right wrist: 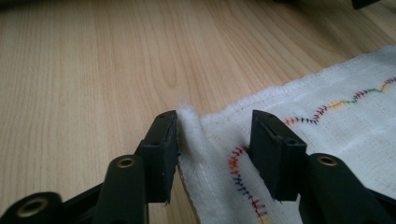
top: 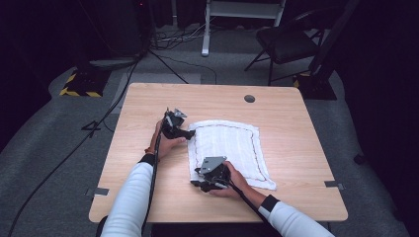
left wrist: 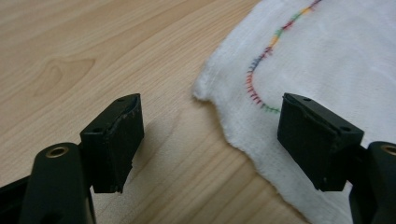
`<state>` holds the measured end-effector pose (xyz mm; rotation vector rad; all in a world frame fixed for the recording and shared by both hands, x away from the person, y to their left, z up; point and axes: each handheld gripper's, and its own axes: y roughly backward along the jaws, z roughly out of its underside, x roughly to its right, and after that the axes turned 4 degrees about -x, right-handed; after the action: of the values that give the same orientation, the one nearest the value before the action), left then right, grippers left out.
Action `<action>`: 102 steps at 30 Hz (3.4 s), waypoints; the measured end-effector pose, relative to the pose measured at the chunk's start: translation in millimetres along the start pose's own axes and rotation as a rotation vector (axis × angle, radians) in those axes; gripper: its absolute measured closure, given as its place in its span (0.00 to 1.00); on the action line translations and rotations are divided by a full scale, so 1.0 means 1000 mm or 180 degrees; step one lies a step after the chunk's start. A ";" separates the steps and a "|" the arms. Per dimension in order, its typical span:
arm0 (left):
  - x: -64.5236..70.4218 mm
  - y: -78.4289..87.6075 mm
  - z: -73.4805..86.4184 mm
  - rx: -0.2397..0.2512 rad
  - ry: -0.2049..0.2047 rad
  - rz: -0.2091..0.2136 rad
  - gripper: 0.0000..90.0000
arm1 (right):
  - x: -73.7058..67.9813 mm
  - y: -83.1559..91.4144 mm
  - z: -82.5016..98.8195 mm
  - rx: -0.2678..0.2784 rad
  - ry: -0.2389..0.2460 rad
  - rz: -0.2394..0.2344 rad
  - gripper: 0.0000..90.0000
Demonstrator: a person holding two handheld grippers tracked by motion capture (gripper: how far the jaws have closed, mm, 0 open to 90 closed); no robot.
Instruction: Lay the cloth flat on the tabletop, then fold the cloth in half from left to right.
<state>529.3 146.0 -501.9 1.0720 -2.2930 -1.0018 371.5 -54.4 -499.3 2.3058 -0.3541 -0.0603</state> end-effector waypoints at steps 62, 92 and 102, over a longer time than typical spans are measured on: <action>0.006 0.046 -0.022 0.0434 -0.0258 0.0014 0.96 | 0.001 0.058 -0.021 0.0350 0.0008 0.0474 0.95; 0.115 -0.030 -0.112 0.0353 -0.0861 0.0325 0.96 | 0.025 0.147 0.064 0.0277 -0.0488 0.0881 0.95; 0.137 -0.051 -0.122 0.0299 -0.0912 0.0383 0.96 | 0.031 0.160 0.089 0.0181 -0.0639 0.0925 0.94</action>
<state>545.8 -37.1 -451.5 0.8592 -2.6222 -1.0672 350.0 -230.1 -443.1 2.2854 -0.7989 -0.1380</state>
